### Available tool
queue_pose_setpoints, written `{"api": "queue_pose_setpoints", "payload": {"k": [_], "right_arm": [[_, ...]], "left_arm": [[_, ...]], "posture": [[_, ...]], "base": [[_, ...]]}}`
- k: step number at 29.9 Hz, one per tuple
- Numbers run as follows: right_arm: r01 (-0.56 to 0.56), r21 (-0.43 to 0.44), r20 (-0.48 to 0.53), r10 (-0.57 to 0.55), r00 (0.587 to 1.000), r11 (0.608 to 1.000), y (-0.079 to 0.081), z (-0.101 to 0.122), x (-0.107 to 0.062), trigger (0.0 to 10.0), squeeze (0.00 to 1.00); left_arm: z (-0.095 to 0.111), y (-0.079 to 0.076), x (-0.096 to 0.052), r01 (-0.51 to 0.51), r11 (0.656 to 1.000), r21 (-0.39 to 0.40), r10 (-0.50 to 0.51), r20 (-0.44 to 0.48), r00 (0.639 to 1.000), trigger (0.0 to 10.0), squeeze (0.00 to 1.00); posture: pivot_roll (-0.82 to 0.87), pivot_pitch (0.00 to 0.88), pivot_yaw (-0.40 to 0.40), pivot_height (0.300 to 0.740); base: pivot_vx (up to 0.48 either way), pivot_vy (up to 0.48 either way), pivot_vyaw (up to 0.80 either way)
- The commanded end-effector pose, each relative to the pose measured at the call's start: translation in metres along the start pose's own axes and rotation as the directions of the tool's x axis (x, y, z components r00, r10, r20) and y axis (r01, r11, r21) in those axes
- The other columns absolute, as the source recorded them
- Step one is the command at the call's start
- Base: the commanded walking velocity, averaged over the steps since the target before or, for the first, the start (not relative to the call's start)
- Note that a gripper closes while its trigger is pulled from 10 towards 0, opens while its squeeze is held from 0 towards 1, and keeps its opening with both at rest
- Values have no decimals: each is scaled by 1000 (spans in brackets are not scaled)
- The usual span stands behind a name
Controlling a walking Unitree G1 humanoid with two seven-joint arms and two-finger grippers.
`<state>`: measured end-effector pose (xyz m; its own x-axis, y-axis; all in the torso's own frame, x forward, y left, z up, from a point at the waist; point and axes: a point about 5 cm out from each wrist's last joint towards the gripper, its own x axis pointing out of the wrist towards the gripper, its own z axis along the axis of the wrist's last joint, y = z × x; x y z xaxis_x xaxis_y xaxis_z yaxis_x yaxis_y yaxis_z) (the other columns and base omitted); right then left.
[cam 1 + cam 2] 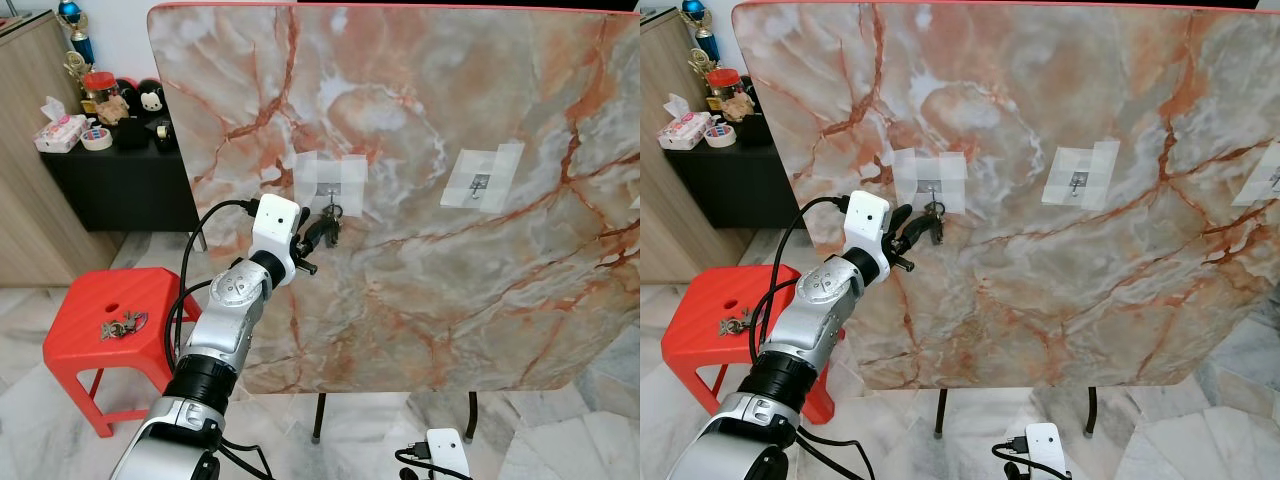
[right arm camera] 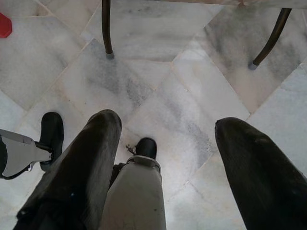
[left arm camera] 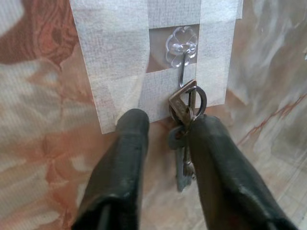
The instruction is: Hang keys on a hook
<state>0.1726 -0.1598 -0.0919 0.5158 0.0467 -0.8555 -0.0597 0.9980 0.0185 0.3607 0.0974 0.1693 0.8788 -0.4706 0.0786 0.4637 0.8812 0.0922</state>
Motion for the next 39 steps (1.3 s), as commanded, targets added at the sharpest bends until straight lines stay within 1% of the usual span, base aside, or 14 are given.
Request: {"api": "queue_pose_setpoints", "payload": {"k": [1, 10, 11, 12, 13, 19, 23, 30, 31, 33, 34, 35, 38, 39], "right_arm": [[4, 1, -8, -4, 1000, 1000, -1, 0, 0, 10000, 0], [1, 4, -7, -1, 1000, 1000, 1, 0, 0, 10000, 0], [2, 5, -7, -1, 1000, 1000, 1, 0, 0, 10000, 0], [2, 6, -7, -2, 1000, 1000, 1, 0, 0, 10000, 0], [2, 9, -6, -2, 1000, 1000, 1, 0, 0, 10000, 0], [2, 13, -6, -2, 1000, 1000, 2, 0, 0, 10000, 0], [1, 14, -7, 0, 1000, 1000, 2, -1, 0, 10000, 0], [-2, 10, -8, 2, 1000, 1000, 2, -1, 0, 10000, 0], [-2, 10, -8, 2, 1000, 1000, 2, -1, 0, 10000, 0], [-2, 12, -6, 2, 1000, 1000, 3, 0, 0, 10000, 0], [-2, 12, -6, 2, 1000, 1000, 3, 0, 0, 10000, 0], [-3, 15, -5, 3, 1000, 1000, 4, 0, 1, 10000, 0], [-3, 16, -4, 3, 1000, 1000, 4, 1, 1, 10000, 0], [-6, 11, -6, 6, 1000, 1000, 4, 1, 1, 10000, 0]], "left_arm": [[0, 1, -2, 2, 1000, -5, -2, -5, 1000, 10000, 1000], [-4, 0, -12, 30, 1000, -6, -30, 1, 1000, 10000, 1000], [-6, -1, -15, 39, 999, -10, -39, 1, 999, 10000, 553], [-7, -2, -17, 45, 999, -13, -45, 0, 999, 10000, 553], [-11, -3, -23, 66, 998, -12, -66, -1, 998, 10000, 0], [-30, -4, -50, 130, 991, -21, -131, -57, 990, 10000, 0], [-58, -2, -77, 188, 982, -2, -185, -198, 963, 10000, 0], [-115, 16, -109, 50, 998, -48, -65, -433, 899, 10000, 0], [-115, 16, -109, 50, 998, -48, -65, -433, 899, 10000, 0], [-137, 25, -121, -37, 998, -41, 10, -525, 851, 10000, 0], [-137, 25, -121, -37, 998, -41, 10, -525, 851, 10000, 0], [-156, 34, -135, -163, 985, -49, 102, -599, 794, 10000, 0], [-179, 38, -158, -284, 959, -10, 200, -687, 699, 10000, 0], [-194, 35, -177, -324, 945, 35, 236, -760, 606, 10000, 0]], "posture": [[6, 0, -46, 740], [7, 0, -42, 740], [7, 0, -40, 740], [7, 0, -40, 740], [7, 0, -40, 740], [9, 0, -35, 740], [10, 0, -36, 740], [24, 0, -37, 740], [24, 0, -37, 740], [20, 0, -36, 740], [20, 0, -36, 740], [19, 0, -34, 740], [39, 0, -40, 740], [34, 0, -38, 740]], "base": [[0, 0, 0], [0, 0, 0], [0, 0, 0], [0, 0, 0], [0, 0, 0], [0, 0, 0], [0, 0, 0], [0, 0, 0], [0, 0, 0], [0, 0, 0], [0, 0, 0], [0, 0, 0], [0, 0, 0], [0, 0, 0]]}}
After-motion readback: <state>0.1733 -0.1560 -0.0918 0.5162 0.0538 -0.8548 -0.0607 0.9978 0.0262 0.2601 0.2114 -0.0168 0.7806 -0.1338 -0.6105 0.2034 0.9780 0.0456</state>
